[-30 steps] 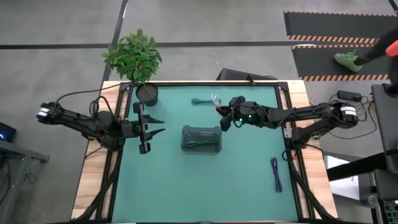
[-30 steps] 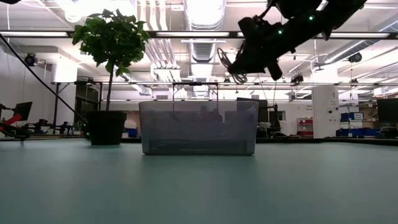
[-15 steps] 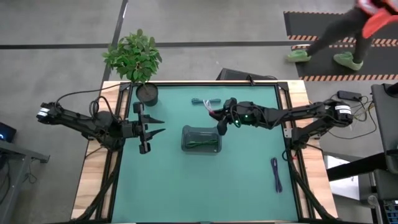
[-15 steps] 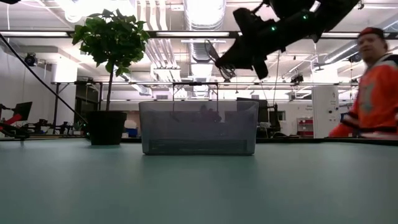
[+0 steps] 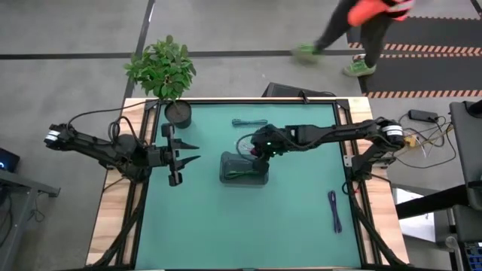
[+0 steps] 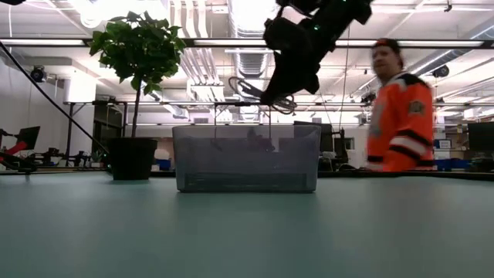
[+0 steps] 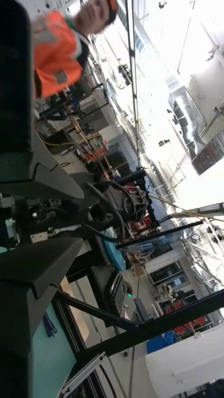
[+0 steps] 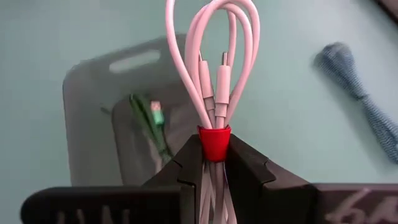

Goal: Pick and place USB-C Cables
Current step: Put the white cable into the black transparent container

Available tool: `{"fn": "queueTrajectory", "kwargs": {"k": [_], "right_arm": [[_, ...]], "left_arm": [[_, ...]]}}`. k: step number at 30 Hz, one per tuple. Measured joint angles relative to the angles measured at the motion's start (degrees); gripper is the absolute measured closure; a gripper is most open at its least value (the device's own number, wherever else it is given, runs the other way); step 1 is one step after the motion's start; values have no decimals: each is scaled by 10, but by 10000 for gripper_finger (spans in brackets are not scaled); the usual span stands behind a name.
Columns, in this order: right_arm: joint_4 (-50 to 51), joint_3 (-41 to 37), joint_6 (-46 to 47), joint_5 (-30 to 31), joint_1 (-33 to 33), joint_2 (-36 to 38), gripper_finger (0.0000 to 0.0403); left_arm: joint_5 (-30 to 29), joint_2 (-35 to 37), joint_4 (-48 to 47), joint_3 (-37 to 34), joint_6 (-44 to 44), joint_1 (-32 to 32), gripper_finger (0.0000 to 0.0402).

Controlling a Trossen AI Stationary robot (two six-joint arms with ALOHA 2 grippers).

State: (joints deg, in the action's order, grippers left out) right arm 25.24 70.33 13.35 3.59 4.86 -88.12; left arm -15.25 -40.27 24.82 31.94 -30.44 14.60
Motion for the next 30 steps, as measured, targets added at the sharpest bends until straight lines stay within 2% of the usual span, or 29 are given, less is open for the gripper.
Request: {"fn": "queueTrajectory", "kwargs": {"k": [11, 16, 27, 30], "right_arm": [[127, 102, -16, -115, 0, -83, 359], [175, 121, -20, -115, 0, -97, 359], [174, 136, -36, -109, -3, -105, 359], [165, 138, -35, -91, -10, -105, 359]], "left_arm": [[0, 0, -2, -1, 0, 0, 308], [0, 0, -2, -1, 0, 0, 308], [0, 0, 1, -1, 0, 0, 308], [0, 0, 1, -1, 0, 0, 308]]}}
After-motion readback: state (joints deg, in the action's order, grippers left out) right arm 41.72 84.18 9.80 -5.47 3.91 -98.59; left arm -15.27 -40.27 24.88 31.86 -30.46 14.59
